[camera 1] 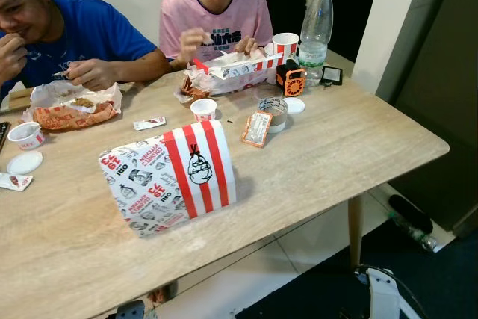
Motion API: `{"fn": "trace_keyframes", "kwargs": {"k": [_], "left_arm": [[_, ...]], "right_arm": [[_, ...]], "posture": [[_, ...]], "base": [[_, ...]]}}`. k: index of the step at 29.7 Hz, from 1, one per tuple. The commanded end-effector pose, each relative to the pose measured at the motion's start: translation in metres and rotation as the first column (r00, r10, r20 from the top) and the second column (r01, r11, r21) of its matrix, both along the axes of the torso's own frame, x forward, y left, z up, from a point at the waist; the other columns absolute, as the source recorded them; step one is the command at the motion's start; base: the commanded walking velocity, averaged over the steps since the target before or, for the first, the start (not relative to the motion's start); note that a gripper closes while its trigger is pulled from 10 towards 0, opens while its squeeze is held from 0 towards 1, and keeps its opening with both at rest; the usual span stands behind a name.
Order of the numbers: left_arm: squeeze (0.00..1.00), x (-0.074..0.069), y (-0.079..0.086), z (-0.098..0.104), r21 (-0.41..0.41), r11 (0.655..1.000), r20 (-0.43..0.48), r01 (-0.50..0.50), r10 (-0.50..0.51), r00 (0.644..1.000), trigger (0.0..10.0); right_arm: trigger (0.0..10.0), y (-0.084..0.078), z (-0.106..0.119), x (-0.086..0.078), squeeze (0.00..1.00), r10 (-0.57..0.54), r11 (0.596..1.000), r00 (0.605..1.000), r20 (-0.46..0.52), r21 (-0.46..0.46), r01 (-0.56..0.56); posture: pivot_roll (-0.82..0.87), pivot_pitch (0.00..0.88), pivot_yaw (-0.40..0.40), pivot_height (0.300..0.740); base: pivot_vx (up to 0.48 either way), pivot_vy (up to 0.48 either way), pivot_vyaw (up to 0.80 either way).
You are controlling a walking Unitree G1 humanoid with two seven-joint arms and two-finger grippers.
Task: Restocking fridge
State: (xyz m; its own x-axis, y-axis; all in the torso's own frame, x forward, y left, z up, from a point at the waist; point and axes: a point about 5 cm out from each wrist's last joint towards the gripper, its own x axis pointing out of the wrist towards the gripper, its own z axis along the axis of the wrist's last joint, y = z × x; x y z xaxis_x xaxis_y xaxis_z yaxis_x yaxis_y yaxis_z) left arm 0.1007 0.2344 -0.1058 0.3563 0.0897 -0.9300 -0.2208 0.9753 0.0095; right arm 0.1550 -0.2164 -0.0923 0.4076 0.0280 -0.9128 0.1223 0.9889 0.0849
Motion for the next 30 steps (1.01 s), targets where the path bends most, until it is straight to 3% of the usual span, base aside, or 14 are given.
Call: {"fn": "trace_keyframes", "kwargs": {"k": [1, 8, 11, 13, 16, 30], "left_arm": [[0.0, -0.003, -0.007, -0.002, -0.022, 1.0, -0.008, -0.008, 0.007, 1.0, 10.0], [0.0, -0.011, -0.01, -0.005, -0.033, 0.999, -0.031, -0.031, 0.03, 0.999, 10.0], [0.0, -0.01, -0.01, -0.005, -0.035, 0.999, -0.029, -0.041, 0.04, 0.999, 10.0], [0.0, 0.0, -0.009, -0.002, -0.032, 0.999, -0.016, -0.042, 0.041, 0.999, 10.0], [0.0, 0.004, -0.007, -0.001, -0.027, 0.999, -0.009, -0.047, 0.046, 0.999, 10.0], [0.0, 0.004, -0.006, -0.001, -0.023, 0.999, -0.015, -0.049, 0.049, 0.999, 10.0]], "right_arm": [[10.0, -0.003, 0.002, 0.003, 0.0, 0.012, 1.0, 1.0, 0.016, -0.009, -0.011], [10.0, -0.005, 0.003, 0.004, 0.0, -0.001, 1.0, 1.0, 0.024, -0.009, 0.001], [10.0, -0.004, 0.003, 0.004, 0.0, 0.0, 1.0, 1.0, 0.025, -0.007, 0.0], [10.0, -0.004, 0.003, 0.004, 0.0, 0.016, 1.0, 1.0, 0.022, -0.009, -0.016], [10.0, -0.005, 0.003, 0.005, 0.0, 0.019, 1.0, 1.0, 0.024, -0.01, -0.019], [10.0, -0.006, 0.0, -0.002, 0.0, 0.001, 1.0, 1.0, 0.013, -0.014, -0.001]], "posture": [[-0.01, 0.0, 0.023, 0.74], [0.0, 0.0, 0.026, 0.74], [0.0, 0.0, 0.018, 0.74], [0.0, 0.0, 0.02, 0.74], [0.0, 0.0, 0.028, 0.74], [0.0, 0.0, 0.03, 0.74]], "base": [[0.0, -0.458, 0.0], [0.0, -0.461, 0.0], [0.0, -0.461, 0.0], [0.0, -0.463, 0.0], [0.0, -0.463, 0.0], [0.0, -0.464, 0.0]]}}
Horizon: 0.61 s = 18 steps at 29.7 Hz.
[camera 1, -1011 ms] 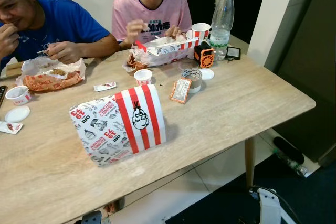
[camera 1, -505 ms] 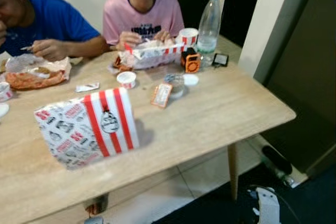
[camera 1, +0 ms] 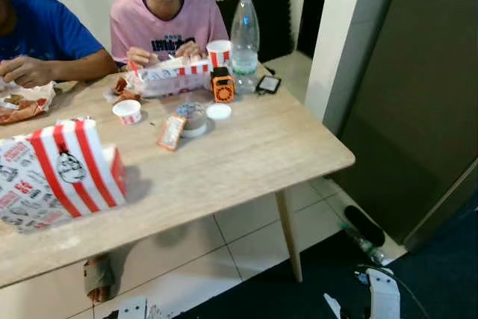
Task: Restocking fridge
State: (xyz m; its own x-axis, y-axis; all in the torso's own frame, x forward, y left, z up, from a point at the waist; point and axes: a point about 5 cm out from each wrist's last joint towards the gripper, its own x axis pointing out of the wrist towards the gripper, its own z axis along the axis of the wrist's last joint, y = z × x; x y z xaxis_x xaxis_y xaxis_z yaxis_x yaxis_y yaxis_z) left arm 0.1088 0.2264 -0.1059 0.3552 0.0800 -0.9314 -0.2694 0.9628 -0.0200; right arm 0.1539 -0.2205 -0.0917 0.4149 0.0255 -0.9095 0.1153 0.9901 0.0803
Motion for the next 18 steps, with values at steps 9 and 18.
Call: {"fn": "trace_keyframes", "kwargs": {"k": [9, 18], "left_arm": [[0.0, -0.011, 0.002, -0.003, 0.002, 1.0, -0.028, -0.02, 0.02, 0.999, 10.0], [0.0, -0.033, 0.002, -0.007, -0.007, 1.0, -0.05, -0.018, 0.018, 0.999, 10.0]], "right_arm": [[10.0, -0.005, -0.001, -0.007, 0.0, -0.015, 1.0, 1.0, -0.005, -0.016, 0.015], [10.0, -0.009, -0.001, -0.009, 0.0, -0.023, 0.999, 1.0, -0.006, -0.024, 0.023]], "posture": [[-0.01, 0.0, 0.029, 0.74], [-0.01, 0.0, 0.029, 0.74]], "base": [[0.0, -0.467, 0.0], [0.0, -0.469, 0.0]]}}
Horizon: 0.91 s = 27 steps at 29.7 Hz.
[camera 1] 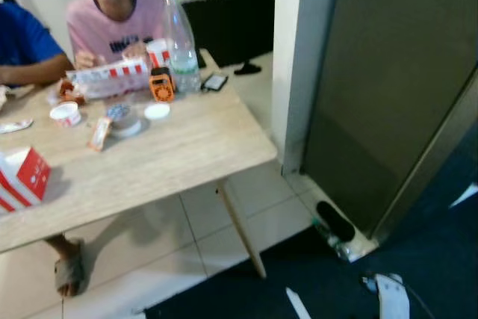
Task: Restocking fridge
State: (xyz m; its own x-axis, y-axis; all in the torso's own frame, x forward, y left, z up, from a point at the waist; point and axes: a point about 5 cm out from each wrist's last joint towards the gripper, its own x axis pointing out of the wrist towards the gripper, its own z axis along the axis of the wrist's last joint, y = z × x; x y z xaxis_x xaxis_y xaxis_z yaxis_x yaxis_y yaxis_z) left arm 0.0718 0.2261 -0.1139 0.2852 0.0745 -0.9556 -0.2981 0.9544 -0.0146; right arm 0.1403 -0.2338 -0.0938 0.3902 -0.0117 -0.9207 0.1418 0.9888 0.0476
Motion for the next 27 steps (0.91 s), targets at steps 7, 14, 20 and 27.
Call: {"fn": "trace_keyframes", "kwargs": {"k": [7, 14, 20, 27], "left_arm": [[0.0, 0.0, 0.001, 0.0, 0.006, 1.0, 0.014, 0.012, -0.012, 1.0, 10.0], [0.0, 0.005, 0.0, 0.001, 0.004, 1.0, 0.023, 0.02, -0.02, 1.0, 10.0], [0.0, 0.01, 0.002, 0.002, 0.005, 1.0, 0.036, 0.021, -0.021, 0.999, 10.0], [0.0, 0.016, 0.0, 0.003, 0.001, 1.0, 0.05, 0.022, -0.022, 0.999, 10.0]], "right_arm": [[10.0, 0.004, 0.001, 0.005, 0.0, 0.041, 0.999, 0.999, 0.022, 0.007, -0.042], [10.0, 0.003, 0.001, 0.003, 0.0, 0.053, 0.999, 0.998, 0.016, -0.001, -0.053], [10.0, -0.002, 0.001, 0.002, 0.0, 0.023, 1.0, 1.0, 0.015, -0.019, -0.023], [10.0, -0.002, 0.002, 0.003, 0.0, 0.012, 1.0, 1.0, 0.024, -0.011, -0.012]], "posture": [[-0.01, 0.0, 0.028, 0.74], [-0.01, 0.0, 0.024, 0.74], [-0.01, 0.0, 0.023, 0.74], [-0.02, 0.0, 0.024, 0.74]], "base": [[0.0, -0.469, 0.19], [0.0, -0.469, 0.72], [0.0, -0.469, 0.43], [0.0, -0.469, 0.0]]}}
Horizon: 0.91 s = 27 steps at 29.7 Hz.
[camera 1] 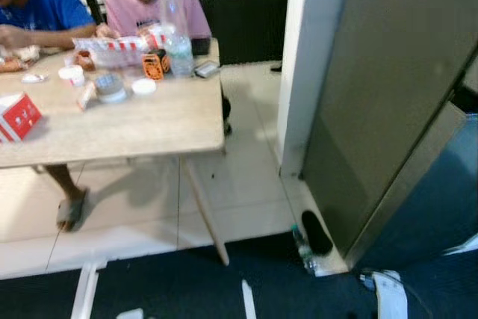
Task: Restocking fridge
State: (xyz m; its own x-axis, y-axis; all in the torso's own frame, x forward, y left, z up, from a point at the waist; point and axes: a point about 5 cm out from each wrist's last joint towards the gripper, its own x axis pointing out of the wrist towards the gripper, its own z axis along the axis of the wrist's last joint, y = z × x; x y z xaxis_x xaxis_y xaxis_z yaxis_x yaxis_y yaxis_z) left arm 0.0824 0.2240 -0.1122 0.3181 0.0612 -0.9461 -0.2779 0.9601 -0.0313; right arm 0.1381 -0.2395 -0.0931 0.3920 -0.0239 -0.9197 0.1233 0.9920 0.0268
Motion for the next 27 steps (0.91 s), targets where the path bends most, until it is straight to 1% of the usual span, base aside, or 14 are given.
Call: {"fn": "trace_keyframes", "kwargs": {"k": [1, 10, 14, 23, 25, 27], "left_arm": [[0.0, 0.005, 0.002, 0.002, 0.007, 1.0, 0.017, 0.003, -0.003, 1.0, 10.0], [0.0, 0.005, 0.0, 0.001, 0.001, 1.0, 0.017, 0.007, -0.007, 1.0, 10.0], [0.0, 0.006, -0.001, 0.001, 0.0, 1.0, 0.019, 0.008, -0.008, 1.0, 10.0], [0.0, 0.007, -0.003, 0.001, -0.006, 1.0, 0.024, 0.009, -0.009, 1.0, 10.0], [0.0, 0.008, -0.003, 0.001, -0.01, 1.0, 0.03, -0.005, 0.006, 1.0, 10.0], [0.0, 0.008, -0.003, 0.001, -0.007, 1.0, 0.028, 0.005, -0.005, 1.0, 10.0]], "right_arm": [[10.0, 0.004, 0.001, 0.005, 0.0, -0.006, 1.0, 1.0, 0.023, 0.011, 0.006], [10.0, 0.002, 0.002, 0.006, 0.0, -0.018, 1.0, 0.999, 0.029, 0.004, 0.018], [10.0, 0.001, 0.003, 0.008, 0.0, -0.042, 0.999, 0.998, 0.05, 0.01, 0.041], [10.0, 0.0, 0.006, 0.015, 0.0, -0.036, 0.999, 0.997, 0.068, 0.006, 0.036], [10.0, 0.0, 0.006, 0.017, 0.0, -0.052, 0.999, 0.996, 0.077, 0.015, 0.051], [10.0, 0.001, 0.007, 0.018, 0.0, -0.056, 0.998, 0.995, 0.079, 0.019, 0.054]], "posture": [[-0.02, 0.0, 0.024, 0.74], [-0.02, 0.0, 0.023, 0.74], [-0.02, 0.0, 0.023, 0.74], [-0.02, 0.0, 0.013, 0.74], [-0.02, 0.0, 0.004, 0.74], [-0.01, 0.0, 0.008, 0.74]], "base": [[0.0, -0.469, 0.0], [0.0, -0.469, 0.0], [0.0, -0.469, 0.0], [0.0, -0.456, 0.0], [0.0, 0.0, 0.0], [0.0, 0.0, 0.0]]}}
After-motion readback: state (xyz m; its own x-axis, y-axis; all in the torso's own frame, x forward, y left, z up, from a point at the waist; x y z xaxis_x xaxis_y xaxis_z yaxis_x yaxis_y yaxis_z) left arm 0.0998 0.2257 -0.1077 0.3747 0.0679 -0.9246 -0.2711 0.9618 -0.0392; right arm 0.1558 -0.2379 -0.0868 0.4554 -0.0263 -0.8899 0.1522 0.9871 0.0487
